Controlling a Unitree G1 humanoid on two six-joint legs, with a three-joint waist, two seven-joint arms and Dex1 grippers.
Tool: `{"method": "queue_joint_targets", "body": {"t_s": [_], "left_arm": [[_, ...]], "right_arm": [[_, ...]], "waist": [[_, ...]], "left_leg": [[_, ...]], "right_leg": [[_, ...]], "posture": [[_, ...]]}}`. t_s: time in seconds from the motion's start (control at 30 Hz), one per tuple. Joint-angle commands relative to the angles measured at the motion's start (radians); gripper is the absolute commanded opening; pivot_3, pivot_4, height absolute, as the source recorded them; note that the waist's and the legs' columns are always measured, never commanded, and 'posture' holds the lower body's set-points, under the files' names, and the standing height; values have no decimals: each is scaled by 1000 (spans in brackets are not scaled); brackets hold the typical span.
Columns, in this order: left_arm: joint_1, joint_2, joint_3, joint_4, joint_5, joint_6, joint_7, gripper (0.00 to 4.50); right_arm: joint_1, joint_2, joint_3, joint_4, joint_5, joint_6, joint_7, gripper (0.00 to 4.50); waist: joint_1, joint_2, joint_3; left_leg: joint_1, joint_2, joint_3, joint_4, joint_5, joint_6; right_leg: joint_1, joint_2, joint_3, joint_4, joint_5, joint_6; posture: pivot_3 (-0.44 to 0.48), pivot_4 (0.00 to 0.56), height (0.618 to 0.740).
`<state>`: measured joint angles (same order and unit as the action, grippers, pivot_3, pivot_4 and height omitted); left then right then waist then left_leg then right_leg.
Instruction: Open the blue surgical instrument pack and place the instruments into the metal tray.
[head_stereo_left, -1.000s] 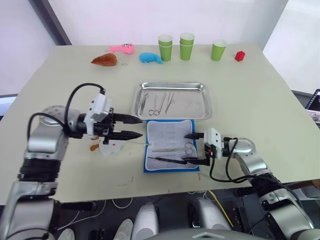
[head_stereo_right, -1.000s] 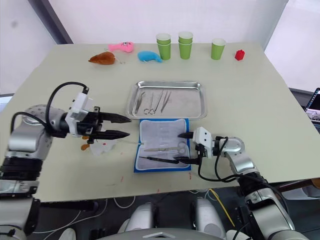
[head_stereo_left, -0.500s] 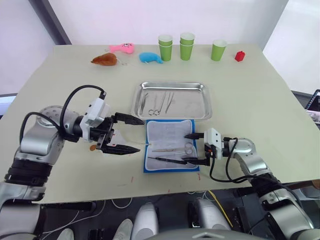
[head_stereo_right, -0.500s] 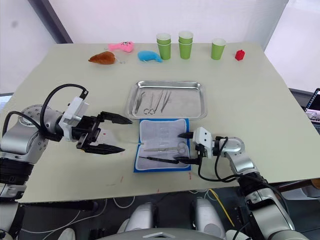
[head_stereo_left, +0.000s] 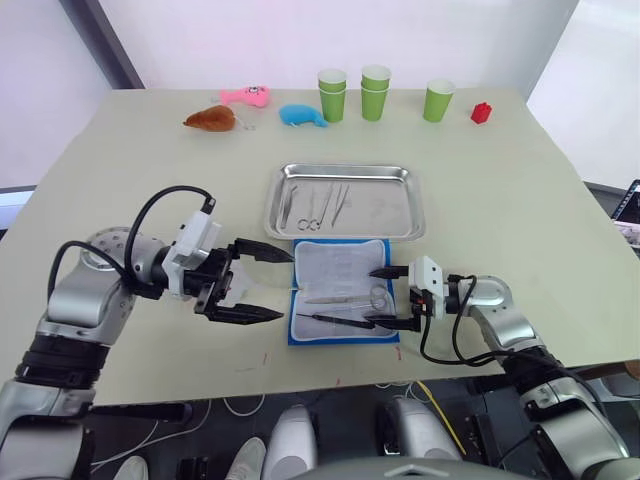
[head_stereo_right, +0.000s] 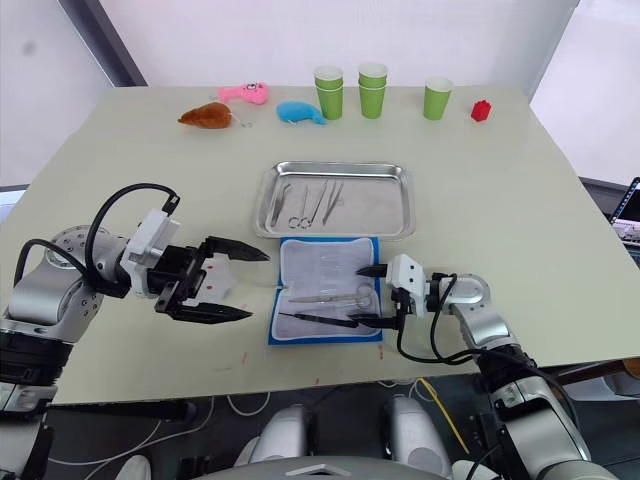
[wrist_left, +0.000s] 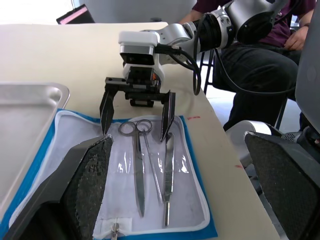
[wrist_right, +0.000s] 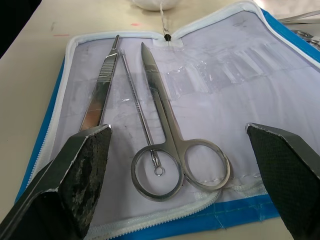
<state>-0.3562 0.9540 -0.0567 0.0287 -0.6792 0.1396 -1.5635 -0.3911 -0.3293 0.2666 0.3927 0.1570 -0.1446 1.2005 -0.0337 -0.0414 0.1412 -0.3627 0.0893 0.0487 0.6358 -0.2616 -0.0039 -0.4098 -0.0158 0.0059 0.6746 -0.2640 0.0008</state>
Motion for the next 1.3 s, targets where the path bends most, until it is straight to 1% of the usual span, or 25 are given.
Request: {"method": "queue_joint_targets", "body": {"t_s": [0.03,0.2,0.43,0.63,0.73,0.83,0.97,1.07,1.1,1.3], "left_arm": [[2,-19,9,-10,28,-45,-51,4458],[7,-71,-21,5,64,-79,-51,4458],[24,-132,-26,10,99,-89,-44,4458],[73,-165,-22,-10,113,-77,-11,4458],[95,-188,-22,-8,124,-84,4,4458],[116,-215,-19,10,144,-105,14,4458],[124,-257,-25,69,188,-160,23,4458],[120,-300,-32,114,206,-195,27,4458],[117,-309,-36,123,209,-199,25,4458],[89,-341,-54,188,238,-229,-13,4458]], "right_arm": [[41,-11,37,22,-19,59,19,4500],[42,-28,26,-48,6,94,27,4500],[52,-59,-1,-157,36,137,15,4500],[40,-75,-31,-205,63,152,1,4500],[34,-84,-36,-217,71,160,2,4500],[27,-92,-44,-233,82,168,1,4500],[17,-104,-68,-264,108,178,-1,4500],[35,-132,-102,-340,156,216,8,4500],[47,-147,-114,-374,175,232,14,4500],[122,-234,-176,-534,274,320,23,4500]], "waist": [[0,0,0],[2,5,3],[4,8,6],[5,12,13],[6,13,13],[8,13,13],[16,13,14],[20,13,14],[22,15,15],[28,15,15]], "left_leg": [[0,0,0,0,0,0],[-2,0,0,0,0,0],[-6,0,0,0,0,0],[-9,0,-1,0,0,0],[-13,0,-1,1,0,0],[-17,0,-2,3,0,0],[-18,0,-2,3,0,0],[-18,0,-2,3,0,0],[-18,0,-3,4,0,0],[-20,0,-3,6,0,0]], "right_leg": [[0,0,0,0,0,0],[-1,0,0,-1,0,0],[-4,0,0,-3,0,0],[-6,0,0,-3,0,0],[-9,0,-2,-3,1,0],[-13,0,-2,-2,1,0],[-13,0,-2,-2,1,0],[-13,0,-3,-2,1,0],[-13,0,-3,-2,1,0],[-13,0,-4,-2,1,1]], "posture": [[0,150,740],[0,150,740],[0,150,740],[0,150,740],[0,150,740],[0,150,740],[0,150,740],[0,150,740],[0,150,740],[0,150,740]]}}
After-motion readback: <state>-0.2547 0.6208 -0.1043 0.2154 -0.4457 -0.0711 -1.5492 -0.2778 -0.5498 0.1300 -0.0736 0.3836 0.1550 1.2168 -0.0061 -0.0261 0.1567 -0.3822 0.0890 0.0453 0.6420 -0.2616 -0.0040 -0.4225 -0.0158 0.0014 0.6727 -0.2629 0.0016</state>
